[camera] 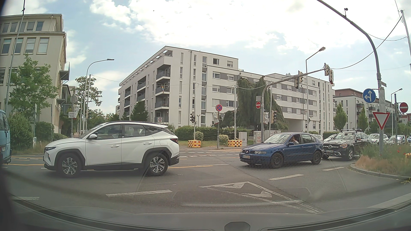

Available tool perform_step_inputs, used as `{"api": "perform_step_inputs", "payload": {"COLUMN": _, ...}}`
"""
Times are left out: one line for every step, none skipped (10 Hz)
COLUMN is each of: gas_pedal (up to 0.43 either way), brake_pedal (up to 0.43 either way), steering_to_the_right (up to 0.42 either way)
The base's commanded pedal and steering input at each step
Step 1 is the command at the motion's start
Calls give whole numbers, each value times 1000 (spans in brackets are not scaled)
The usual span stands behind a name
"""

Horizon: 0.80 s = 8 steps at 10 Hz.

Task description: Follow the waypoints while adhering to traffic rules and regulations

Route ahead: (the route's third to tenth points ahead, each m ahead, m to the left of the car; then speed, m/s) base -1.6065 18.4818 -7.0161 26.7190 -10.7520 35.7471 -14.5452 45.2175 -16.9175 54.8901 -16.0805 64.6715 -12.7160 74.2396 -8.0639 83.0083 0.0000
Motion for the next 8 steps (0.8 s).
{"api": "perform_step_inputs", "payload": {"gas_pedal": 0, "brake_pedal": 335, "steering_to_the_right": -882}}
{"api": "perform_step_inputs", "payload": {"gas_pedal": 0, "brake_pedal": 335, "steering_to_the_right": -881}}
{"api": "perform_step_inputs", "payload": {"gas_pedal": 0, "brake_pedal": 335, "steering_to_the_right": -881}}
{"api": "perform_step_inputs", "payload": {"gas_pedal": 0, "brake_pedal": 341, "steering_to_the_right": -881}}
{"api": "perform_step_inputs", "payload": {"gas_pedal": 0, "brake_pedal": 335, "steering_to_the_right": -882}}
{"api": "perform_step_inputs", "payload": {"gas_pedal": 0, "brake_pedal": 335, "steering_to_the_right": -882}}
{"api": "perform_step_inputs", "payload": {"gas_pedal": 0, "brake_pedal": 335, "steering_to_the_right": -881}}
{"api": "perform_step_inputs", "payload": {"gas_pedal": 0, "brake_pedal": 335, "steering_to_the_right": -882}}
